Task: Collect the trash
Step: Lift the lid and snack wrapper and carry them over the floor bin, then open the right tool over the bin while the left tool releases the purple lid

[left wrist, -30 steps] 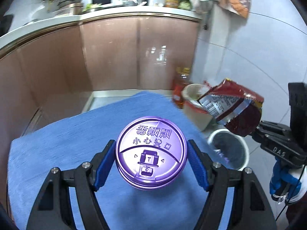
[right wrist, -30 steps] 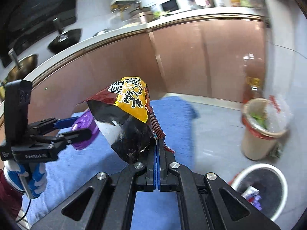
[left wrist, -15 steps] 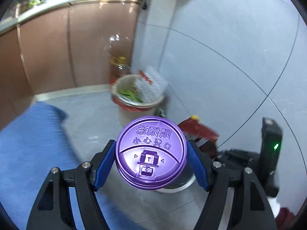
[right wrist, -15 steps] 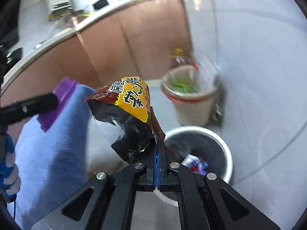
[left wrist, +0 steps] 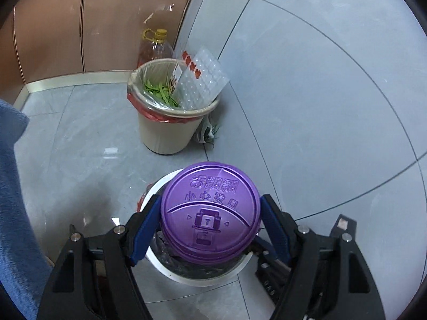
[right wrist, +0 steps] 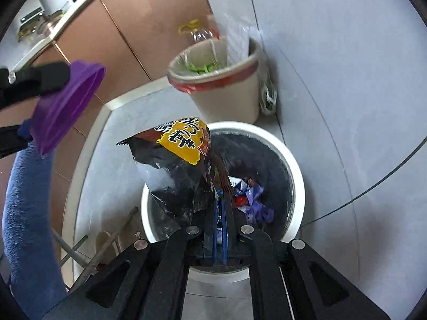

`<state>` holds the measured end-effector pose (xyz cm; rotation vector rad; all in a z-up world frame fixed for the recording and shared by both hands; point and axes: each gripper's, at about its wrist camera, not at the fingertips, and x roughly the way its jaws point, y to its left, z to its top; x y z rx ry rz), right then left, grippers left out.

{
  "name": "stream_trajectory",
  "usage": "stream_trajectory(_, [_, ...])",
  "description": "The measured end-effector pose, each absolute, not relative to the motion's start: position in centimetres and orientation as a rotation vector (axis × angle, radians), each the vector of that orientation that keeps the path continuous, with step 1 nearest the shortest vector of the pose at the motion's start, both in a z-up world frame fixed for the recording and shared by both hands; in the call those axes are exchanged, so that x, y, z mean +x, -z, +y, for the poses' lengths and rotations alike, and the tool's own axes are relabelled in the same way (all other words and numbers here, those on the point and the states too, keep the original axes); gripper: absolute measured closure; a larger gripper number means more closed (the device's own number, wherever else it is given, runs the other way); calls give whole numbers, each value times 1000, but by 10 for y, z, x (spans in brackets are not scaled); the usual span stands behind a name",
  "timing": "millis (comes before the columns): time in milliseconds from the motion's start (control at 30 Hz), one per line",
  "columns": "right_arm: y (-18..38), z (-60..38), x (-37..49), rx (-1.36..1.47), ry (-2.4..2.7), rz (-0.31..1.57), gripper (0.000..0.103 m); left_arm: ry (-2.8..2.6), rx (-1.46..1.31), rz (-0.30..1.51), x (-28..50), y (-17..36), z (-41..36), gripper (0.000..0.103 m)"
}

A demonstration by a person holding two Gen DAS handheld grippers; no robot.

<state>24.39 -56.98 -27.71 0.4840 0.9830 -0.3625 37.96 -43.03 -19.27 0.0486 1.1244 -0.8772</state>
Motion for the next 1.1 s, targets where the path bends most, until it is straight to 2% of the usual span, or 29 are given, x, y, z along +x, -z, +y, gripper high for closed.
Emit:
stream_trajectory(67, [282,-569,244,487,373,994,74,880,42,1137,381,196,-434,30])
stream_trajectory(100, [283,-569,243,487,376,996,69,881,39,1140,383,197,-436,30])
stream_trajectory(267, [279,-566,237,495,398,991,58,883,-2,1166,386,199,-431,30])
stream_trajectory(767, [255,-554,227,450,412,967,50,913,-75,1209,381,198,-430,30])
stream_trajectory(1100, [255,-551,222,452,417,967,49,927,-91,1208,375,196,-429,27])
